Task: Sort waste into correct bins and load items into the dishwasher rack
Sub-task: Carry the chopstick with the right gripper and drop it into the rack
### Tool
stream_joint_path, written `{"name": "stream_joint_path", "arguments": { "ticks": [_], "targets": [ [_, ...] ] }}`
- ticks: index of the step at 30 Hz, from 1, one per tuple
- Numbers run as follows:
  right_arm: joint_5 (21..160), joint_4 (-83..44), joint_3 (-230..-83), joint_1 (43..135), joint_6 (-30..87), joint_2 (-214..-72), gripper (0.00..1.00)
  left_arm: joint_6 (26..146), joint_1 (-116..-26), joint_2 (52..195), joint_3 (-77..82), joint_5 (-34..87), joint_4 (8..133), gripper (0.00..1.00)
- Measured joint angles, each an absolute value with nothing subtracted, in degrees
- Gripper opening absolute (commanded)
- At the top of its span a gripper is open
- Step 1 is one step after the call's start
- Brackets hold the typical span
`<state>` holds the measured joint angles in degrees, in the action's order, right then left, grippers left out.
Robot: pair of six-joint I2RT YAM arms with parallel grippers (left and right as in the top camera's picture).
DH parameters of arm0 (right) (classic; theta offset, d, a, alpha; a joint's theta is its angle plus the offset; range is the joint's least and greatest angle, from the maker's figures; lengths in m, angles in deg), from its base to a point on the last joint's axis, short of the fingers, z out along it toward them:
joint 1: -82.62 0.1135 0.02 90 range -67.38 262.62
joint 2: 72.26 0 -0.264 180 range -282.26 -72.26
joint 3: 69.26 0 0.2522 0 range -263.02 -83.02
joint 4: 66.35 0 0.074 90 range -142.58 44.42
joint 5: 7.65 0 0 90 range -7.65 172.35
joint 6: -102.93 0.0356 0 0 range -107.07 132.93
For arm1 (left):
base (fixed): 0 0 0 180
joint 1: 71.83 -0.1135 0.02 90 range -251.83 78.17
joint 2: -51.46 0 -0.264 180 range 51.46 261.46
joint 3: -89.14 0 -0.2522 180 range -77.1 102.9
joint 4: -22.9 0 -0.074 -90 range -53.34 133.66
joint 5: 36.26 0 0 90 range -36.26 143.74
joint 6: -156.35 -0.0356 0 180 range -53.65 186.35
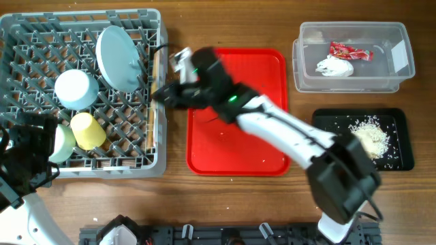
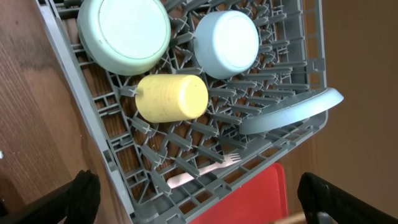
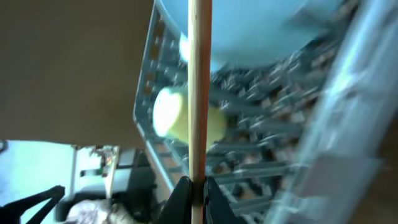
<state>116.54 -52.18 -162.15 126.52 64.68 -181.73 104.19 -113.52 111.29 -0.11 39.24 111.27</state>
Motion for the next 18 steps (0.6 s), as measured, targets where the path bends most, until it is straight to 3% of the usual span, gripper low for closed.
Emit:
{"name": "stream_joint_path", "arguments": {
  "ticks": [5,6,8,10,18],
  "targets": [
    [114.01,-54.58,-162.13,130.76,70.16,-186.78,0.11,104.19,-113.52,111.31,-0.11,39.24,111.24,1.0],
    [113.35,-54.26,-162.13,130.74,70.78,-187.15,0.23,104.19,-113.52,111.31,-0.11,39.24,111.24,1.0],
    [112.3,-54.02,-162.13,130.41,71.06,-187.31,0.63,104.19,-113.52,111.31,-0.11,39.24,111.27,1.0],
    [111.87,-53.97,-162.13,130.08,70.73,-187.31,0.77,104.19,-113.52,111.31,-0.11,39.24,111.24,1.0],
    [112.3,-46.24,-162.11,125.12,66.32,-184.7,0.79,104.19,-113.52,111.31,-0.11,39.21,111.27,1.0]
  ]
}}
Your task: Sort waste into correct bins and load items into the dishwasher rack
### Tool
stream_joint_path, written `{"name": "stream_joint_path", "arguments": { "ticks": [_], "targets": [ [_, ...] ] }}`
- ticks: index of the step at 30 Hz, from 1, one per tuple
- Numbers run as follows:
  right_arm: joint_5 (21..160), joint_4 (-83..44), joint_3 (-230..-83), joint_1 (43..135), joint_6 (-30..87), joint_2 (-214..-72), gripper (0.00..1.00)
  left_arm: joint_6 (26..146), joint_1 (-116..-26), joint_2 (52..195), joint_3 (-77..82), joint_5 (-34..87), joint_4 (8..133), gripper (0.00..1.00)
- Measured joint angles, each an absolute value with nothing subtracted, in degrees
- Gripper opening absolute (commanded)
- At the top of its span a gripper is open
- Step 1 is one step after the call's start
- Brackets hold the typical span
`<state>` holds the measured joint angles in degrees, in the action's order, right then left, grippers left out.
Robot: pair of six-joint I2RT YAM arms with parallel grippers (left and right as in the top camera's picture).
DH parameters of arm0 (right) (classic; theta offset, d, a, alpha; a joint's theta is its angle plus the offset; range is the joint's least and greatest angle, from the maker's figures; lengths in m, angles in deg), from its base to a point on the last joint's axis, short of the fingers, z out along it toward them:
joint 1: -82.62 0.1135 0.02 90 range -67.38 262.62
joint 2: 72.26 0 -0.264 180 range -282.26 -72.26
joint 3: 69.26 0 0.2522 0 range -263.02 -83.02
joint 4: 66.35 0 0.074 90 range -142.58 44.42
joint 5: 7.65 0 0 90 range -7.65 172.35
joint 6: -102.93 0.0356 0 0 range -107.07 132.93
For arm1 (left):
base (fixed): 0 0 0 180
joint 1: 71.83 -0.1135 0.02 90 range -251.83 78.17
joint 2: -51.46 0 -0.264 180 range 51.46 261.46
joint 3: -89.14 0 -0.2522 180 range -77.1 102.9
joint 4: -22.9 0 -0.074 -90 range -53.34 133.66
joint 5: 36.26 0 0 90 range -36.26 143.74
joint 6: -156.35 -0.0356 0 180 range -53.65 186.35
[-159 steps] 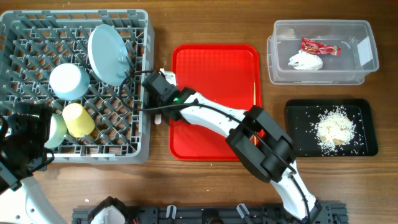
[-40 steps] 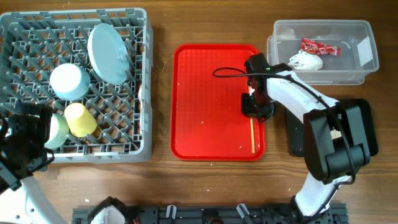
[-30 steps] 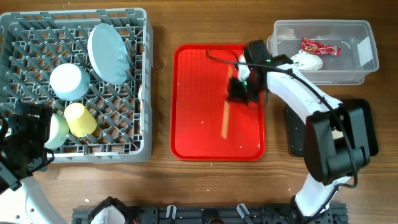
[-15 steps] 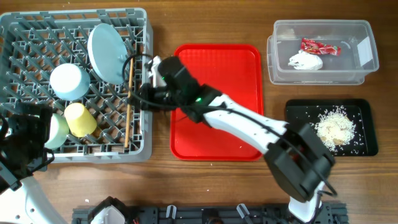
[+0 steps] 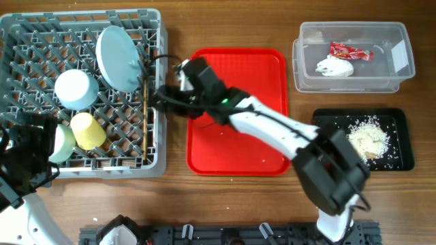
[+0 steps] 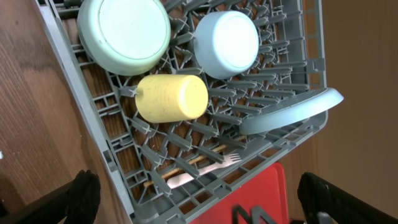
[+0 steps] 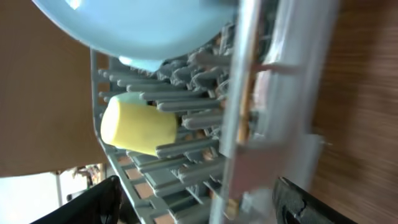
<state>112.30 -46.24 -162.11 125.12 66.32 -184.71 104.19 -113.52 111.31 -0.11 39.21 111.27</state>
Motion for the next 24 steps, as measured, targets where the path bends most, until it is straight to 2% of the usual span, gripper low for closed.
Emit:
{"name": "stream_joint_path", "arguments": {
  "ticks": [2,5,10,12,18,24],
  "targets": [
    [112.06,-40.88,-162.0,121.67,63.52,-179.98,0.82,104.19,-113.52,111.29,-0.11,39.24,111.2,1.0],
    [108.87,-26.13,-162.29,114.57,57.31,-165.65,0.84,104.19,-113.52,111.29,-0.11,39.24,111.07,1.0],
    [95.89,-1.14,-162.72,106.68,52.33,-147.81,0.99,104.19,-113.52,111.42,-0.11,39.24,111.2,1.0],
    [89.16,7.66,-162.72,106.09,51.45,-143.53,1.0,104.19,-113.52,111.42,-0.11,39.24,111.22,1.0],
    [83.36,25.17,-162.61,106.09,52.33,-140.97,1.0,104.19,-113.52,111.47,-0.11,39.24,111.24,1.0],
    [83.58,27.25,-162.59,106.09,53.2,-140.99,1.0,104.19,-113.52,111.47,-0.11,39.24,111.24,1.0]
  ]
}}
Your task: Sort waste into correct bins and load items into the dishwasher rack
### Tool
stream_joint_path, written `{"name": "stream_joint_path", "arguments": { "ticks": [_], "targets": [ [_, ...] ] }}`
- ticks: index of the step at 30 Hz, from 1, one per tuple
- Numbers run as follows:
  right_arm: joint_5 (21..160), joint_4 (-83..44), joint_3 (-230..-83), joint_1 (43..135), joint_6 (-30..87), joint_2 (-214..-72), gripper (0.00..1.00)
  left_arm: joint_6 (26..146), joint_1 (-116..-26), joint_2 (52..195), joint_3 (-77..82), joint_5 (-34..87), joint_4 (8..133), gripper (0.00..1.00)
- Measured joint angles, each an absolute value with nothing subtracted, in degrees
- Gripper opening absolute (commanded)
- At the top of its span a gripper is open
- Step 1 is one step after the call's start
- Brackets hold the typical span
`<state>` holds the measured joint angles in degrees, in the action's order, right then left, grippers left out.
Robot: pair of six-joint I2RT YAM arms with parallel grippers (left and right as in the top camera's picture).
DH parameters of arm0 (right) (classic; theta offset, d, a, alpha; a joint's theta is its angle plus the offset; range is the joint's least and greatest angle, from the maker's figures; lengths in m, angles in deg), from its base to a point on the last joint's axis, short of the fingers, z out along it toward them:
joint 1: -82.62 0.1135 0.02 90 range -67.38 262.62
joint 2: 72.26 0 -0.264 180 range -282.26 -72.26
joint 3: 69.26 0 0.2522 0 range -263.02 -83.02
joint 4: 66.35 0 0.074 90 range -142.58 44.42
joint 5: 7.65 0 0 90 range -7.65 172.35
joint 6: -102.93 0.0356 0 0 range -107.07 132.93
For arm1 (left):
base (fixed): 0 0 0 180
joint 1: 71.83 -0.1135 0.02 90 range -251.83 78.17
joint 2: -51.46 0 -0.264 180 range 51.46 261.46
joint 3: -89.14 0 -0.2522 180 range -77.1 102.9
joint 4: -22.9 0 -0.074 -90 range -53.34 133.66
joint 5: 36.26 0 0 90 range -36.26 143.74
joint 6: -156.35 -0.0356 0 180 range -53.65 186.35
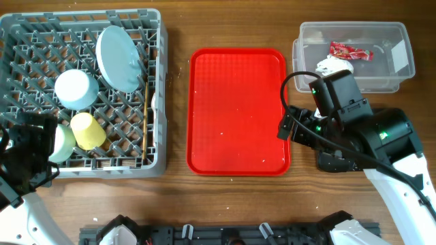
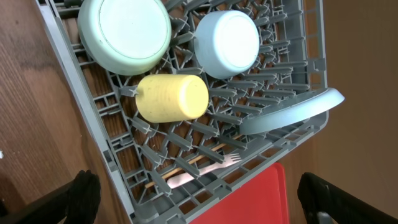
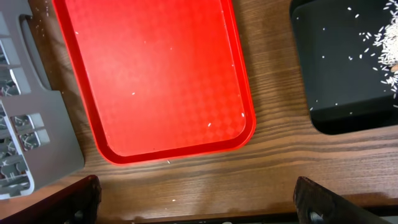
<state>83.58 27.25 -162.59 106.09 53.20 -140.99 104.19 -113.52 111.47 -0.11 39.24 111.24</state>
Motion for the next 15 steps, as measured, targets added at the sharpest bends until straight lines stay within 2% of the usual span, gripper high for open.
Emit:
{"name": "stream_joint_path", "arguments": {
  "ticks": [11,15],
  "targets": [
    [83.56,27.79,-162.5,106.09,52.68,-141.03,1.0,104.19,-113.52,111.47,-0.13,39.21,111.24,1.0],
    [82.49,21.54,-156.8,106.09,52.39,-140.05,1.0,104.19,-113.52,111.47,-0.13,39.24,111.27,1.0]
  ]
}}
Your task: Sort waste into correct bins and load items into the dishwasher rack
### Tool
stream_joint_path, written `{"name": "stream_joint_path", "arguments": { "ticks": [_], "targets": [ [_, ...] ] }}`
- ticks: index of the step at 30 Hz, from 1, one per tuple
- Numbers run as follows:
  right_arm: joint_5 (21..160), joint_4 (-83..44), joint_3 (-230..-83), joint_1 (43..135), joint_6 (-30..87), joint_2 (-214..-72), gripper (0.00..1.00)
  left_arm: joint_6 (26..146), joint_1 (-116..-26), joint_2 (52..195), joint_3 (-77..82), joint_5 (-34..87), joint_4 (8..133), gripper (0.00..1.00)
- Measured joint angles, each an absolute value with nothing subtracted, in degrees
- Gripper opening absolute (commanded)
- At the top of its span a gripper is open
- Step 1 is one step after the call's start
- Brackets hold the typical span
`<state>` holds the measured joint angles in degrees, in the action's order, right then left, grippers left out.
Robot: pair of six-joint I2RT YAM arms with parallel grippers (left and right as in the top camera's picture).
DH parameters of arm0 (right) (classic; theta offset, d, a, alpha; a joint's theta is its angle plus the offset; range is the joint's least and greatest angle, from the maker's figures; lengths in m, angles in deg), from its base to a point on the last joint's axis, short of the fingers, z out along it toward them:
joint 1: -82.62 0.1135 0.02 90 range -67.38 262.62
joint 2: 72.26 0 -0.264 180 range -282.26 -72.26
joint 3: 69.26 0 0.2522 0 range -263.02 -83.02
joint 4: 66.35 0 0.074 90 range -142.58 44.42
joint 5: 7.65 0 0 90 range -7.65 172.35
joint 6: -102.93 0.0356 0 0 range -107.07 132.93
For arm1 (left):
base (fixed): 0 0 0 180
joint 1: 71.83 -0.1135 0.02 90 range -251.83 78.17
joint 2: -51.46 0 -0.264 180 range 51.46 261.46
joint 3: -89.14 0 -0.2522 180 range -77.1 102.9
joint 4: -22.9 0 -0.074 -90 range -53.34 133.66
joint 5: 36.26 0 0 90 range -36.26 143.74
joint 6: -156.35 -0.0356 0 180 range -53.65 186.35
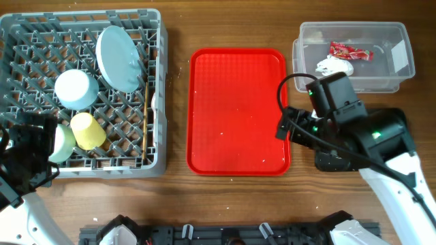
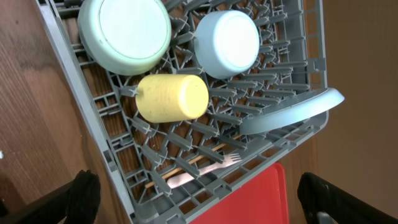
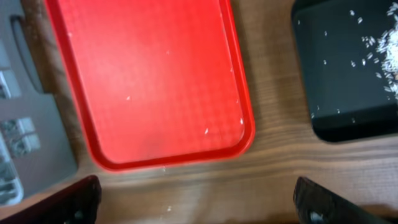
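Observation:
The grey dishwasher rack (image 1: 102,167) holds a light blue plate (image 1: 117,47), a blue bowl (image 1: 75,90), a yellow cup (image 1: 87,129), a pale green bowl (image 1: 63,141) and a wooden chopstick (image 1: 146,102). In the left wrist view the chopstick (image 2: 186,163) lies beside a white fork (image 2: 205,169). The red tray (image 1: 237,109) carries only crumbs. My right gripper (image 3: 199,202) hangs open and empty over the tray's front right corner. My left gripper (image 2: 199,205) is open at the rack's front left corner.
A clear bin (image 1: 402,75) at the back right holds a red wrapper and a white wad. A black tray (image 1: 334,126) with rice grains sits in front of it, partly under my right arm. Bare wood runs along the table's front edge.
My right arm has shifted slightly to the left over the tray's right edge, its gripper still open. The left arm and the rack's contents are unchanged.
My right gripper was shut on the wooden chopstick at the rack's right edge. Then the chopstick lay in the rack and the gripper was open beside it. After that the arm was back at the tray's right side, empty, where it remains.

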<state>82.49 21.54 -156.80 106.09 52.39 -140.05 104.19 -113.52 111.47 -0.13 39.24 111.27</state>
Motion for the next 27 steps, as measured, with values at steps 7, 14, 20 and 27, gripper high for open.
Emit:
{"name": "stream_joint_path", "arguments": {
  "ticks": [7,14,20,27],
  "targets": [
    [82.8,-8.03,-134.11,106.09,45.27,-122.26,1.0,104.19,-113.52,111.47,-0.11,39.24,111.24,1.0],
    [85.97,-27.7,-111.86,99.48,38.93,-101.5,1.0,104.19,-113.52,111.47,-0.11,39.24,111.24,1.0],
    [93.09,-46.15,-95.1,90.37,35.28,-90.26,1.0,104.19,-113.52,111.47,-0.11,39.24,111.24,1.0],
    [94.56,-55.17,-84.96,86.17,34.69,-80.34,1.0,104.19,-113.52,111.47,-0.11,39.24,111.27,1.0]
  ]
}}
